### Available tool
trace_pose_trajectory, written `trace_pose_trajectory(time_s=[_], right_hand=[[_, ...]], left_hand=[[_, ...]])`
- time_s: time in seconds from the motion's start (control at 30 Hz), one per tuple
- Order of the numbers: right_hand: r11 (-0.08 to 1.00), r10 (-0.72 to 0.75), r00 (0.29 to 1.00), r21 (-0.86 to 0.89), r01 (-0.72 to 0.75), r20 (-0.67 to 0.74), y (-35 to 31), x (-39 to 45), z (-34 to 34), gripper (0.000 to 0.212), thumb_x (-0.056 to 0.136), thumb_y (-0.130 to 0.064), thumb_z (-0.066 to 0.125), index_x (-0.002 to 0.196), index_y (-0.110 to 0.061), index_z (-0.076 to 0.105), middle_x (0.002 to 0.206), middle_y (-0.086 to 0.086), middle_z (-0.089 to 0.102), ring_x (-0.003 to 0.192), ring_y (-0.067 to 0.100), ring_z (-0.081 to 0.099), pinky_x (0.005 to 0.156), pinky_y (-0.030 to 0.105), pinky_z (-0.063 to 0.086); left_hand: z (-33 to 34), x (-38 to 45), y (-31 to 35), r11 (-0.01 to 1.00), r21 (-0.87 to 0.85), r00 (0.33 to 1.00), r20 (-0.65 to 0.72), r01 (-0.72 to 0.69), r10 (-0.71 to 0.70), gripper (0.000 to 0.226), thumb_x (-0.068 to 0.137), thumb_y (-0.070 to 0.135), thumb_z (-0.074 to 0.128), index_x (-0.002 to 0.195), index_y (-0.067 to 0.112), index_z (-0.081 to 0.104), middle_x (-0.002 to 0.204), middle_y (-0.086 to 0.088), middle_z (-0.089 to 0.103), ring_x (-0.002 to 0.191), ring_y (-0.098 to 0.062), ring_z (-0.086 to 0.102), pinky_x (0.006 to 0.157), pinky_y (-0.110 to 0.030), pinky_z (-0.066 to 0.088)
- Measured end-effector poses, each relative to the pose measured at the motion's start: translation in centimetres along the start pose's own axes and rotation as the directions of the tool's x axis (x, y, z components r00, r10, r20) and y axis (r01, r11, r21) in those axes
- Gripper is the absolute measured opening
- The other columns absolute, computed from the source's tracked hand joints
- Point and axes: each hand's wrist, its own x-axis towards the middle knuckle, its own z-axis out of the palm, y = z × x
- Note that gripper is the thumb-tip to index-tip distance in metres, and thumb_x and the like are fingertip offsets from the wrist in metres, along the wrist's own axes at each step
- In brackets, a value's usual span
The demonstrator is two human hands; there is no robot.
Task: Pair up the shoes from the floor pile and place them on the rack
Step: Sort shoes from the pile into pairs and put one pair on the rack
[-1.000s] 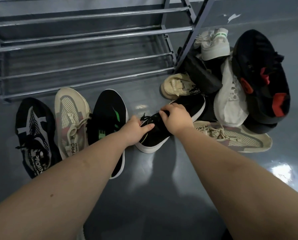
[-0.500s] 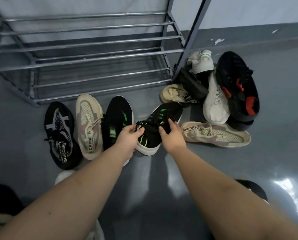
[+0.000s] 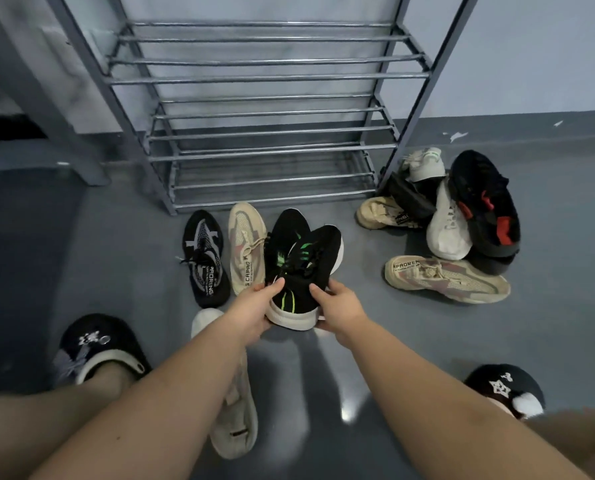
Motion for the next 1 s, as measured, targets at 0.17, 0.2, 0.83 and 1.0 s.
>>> trace_pose_trajectory(time_s=[0.17,0.2,0.83,1.0], right_hand=[[1.000,0.007,0.998,0.010,-0.008,0.064,0.7,-2.5,1.8,0.028,0.097,-0.013,0.051,0.125,-0.010,0.056,0.101,0.008,0.061,0.078,0.018,0.060,0.074,0.042,0.054],[1.000,0.012,0.997,-0.002,-0.012,0.075,0.8,-2.7,2.1,0.029,0.097,-0.013,0.051,0.126,-0.011,0.056,0.101,0.008,0.061,0.081,0.021,0.060,0.080,0.048,0.053],[0.994,0.101,0.970,-0.062,-0.089,0.221,-1.6,5.4,6.1,0.032,0.096,-0.021,0.054,0.128,-0.023,0.057,0.115,0.003,0.065,0.099,0.019,0.062,0.081,0.035,0.054],[0.987,0.141,0.981,-0.097,-0.129,0.131,-0.9,9.0,6.1,0.047,0.095,-0.027,0.056,0.139,-0.014,0.047,0.130,0.008,0.058,0.110,0.025,0.059,0.089,0.035,0.049]], left_hand=[[-1.7,-2.9,0.5,0.994,0.015,0.994,0.020,0.106,-0.106,0.033,0.095,0.030,0.052,0.118,0.007,0.061,0.117,-0.012,0.064,0.106,-0.026,0.062,0.088,-0.036,0.049],[-1.9,-3.3,0.6,0.992,0.003,0.992,0.008,0.123,-0.123,0.036,0.094,0.032,0.053,0.119,0.007,0.060,0.119,-0.012,0.063,0.113,-0.027,0.060,0.090,-0.037,0.048],[-7.2,3.9,3.9,0.982,0.089,0.982,-0.094,0.169,-0.161,0.033,0.087,0.017,0.065,0.116,0.004,0.059,0.097,-0.009,0.066,0.086,-0.020,0.063,0.070,-0.029,0.052],[-8.1,7.0,3.5,0.992,0.015,0.982,-0.140,0.129,-0.126,0.033,0.091,0.012,0.059,0.122,0.003,0.056,0.097,-0.007,0.065,0.086,-0.019,0.062,0.076,-0.032,0.051]])
